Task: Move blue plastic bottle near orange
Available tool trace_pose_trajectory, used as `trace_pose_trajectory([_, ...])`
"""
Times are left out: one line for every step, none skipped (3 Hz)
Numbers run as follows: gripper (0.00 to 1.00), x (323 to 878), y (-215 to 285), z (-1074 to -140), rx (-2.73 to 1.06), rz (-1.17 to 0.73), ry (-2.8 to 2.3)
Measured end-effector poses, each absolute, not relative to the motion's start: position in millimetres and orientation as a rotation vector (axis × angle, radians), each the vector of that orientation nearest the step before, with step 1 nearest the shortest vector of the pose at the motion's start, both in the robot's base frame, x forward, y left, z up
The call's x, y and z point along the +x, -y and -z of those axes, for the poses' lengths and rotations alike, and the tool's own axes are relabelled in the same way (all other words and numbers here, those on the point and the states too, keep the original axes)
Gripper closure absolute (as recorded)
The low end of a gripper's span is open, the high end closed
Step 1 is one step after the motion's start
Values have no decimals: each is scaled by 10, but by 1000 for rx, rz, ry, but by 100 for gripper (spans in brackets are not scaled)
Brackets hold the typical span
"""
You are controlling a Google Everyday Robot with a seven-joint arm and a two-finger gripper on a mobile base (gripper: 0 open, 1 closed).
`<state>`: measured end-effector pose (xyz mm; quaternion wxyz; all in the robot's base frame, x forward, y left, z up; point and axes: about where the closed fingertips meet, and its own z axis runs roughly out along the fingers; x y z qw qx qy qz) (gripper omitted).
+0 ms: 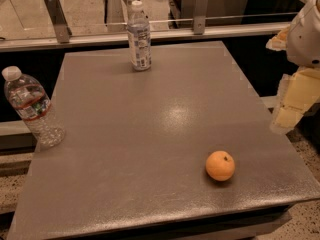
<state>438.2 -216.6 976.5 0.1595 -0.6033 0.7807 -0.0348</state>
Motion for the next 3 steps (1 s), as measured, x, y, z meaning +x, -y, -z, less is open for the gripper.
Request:
trace_pose_trajectory([0,4423,2160,-9785,-1711,105,-2213])
trace_pose_trajectory([0,4738,2195,-9760,-1620,67,-2176])
trace_pose_trajectory([0,5319,2215,-9724,-1496,4,-2119])
